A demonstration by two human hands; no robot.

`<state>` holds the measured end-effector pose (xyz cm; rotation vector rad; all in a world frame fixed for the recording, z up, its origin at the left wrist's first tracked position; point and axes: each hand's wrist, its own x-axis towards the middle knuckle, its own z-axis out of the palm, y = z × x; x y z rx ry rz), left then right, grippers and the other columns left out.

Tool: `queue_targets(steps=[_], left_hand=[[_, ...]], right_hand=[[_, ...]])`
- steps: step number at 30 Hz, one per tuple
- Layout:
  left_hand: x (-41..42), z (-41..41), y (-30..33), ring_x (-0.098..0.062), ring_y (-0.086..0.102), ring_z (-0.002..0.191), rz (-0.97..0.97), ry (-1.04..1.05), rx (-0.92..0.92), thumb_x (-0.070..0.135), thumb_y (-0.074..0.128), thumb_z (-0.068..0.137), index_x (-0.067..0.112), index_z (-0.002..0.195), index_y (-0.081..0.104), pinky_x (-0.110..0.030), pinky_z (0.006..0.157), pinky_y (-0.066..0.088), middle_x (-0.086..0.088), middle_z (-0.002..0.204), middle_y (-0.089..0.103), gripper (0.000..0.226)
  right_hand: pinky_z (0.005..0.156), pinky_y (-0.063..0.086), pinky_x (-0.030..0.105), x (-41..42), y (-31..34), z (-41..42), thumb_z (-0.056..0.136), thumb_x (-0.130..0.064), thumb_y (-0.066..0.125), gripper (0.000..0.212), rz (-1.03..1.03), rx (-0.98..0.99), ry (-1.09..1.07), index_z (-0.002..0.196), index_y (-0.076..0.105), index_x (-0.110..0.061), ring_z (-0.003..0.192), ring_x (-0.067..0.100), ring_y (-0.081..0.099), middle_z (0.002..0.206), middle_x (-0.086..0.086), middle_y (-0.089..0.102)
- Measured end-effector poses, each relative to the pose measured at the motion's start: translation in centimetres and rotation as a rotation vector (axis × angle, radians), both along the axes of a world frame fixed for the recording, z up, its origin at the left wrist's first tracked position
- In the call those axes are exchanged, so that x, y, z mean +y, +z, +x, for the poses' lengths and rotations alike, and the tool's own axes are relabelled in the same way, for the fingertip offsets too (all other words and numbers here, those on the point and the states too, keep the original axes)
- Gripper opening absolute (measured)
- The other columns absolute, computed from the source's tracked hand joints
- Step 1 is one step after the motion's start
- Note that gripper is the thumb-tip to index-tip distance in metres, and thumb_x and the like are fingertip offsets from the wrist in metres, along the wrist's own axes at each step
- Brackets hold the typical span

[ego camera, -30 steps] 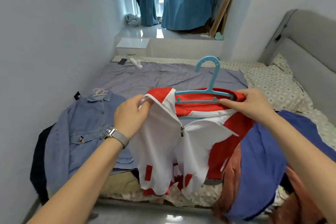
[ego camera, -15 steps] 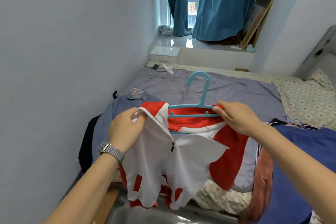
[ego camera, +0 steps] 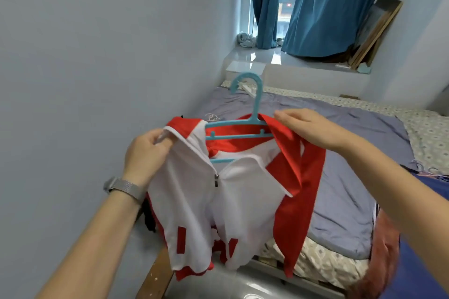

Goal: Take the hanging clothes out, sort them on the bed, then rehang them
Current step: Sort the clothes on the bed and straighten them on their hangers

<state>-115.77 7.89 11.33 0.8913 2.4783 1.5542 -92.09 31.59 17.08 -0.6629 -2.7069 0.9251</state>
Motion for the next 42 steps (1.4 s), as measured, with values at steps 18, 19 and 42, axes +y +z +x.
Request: queue_targets(steps=[18, 19, 42], left_hand=[[0.2, -3.4, -3.7, -0.022, 0.061, 0.078, -0.422, -0.152, 0.395, 0.058, 0.033, 0.077, 0.026, 0.090, 0.063, -0.027, 0.060, 0.038, 0.002, 0.079, 0.068, 0.046], [1.1, -3.6, -4.4, -0.017, 0.057, 0.070, -0.415, -0.189, 0.368, 0.060, 0.031, 0.075, 0.022, 0.083, 0.061, -0.028, 0.058, 0.037, 0.002, 0.071, 0.064, 0.049], [22.9, -28.7, -8.5, -0.024, 0.061, 0.092, -0.458, -0.422, 0.065, 0.028, 0.040, 0.079, 0.017, 0.108, 0.065, -0.036, 0.082, 0.047, -0.007, 0.095, 0.070, 0.039]], right_hand=[[0.057, 0.034, 0.031, 1.2, -10.9, -5.5, 0.074, -0.074, 0.054, 0.076, -0.316, 0.157, -0.099, 0.073, 0.063, 0.001, 0.059, 0.008, 0.043, 0.062, 0.002, 0.049], [0.058, 0.034, 0.031, 2.2, -11.8, -5.6, 0.064, -0.083, 0.054, 0.087, -0.388, 0.159, -0.099, 0.073, 0.061, 0.003, 0.061, 0.009, 0.044, 0.063, 0.002, 0.049], [0.073, 0.045, 0.030, 25.4, -11.3, -28.0, 0.078, 0.005, 0.058, 0.024, -0.183, -0.502, 0.088, 0.101, 0.058, -0.002, 0.086, 0.018, 0.055, 0.095, 0.014, 0.060]])
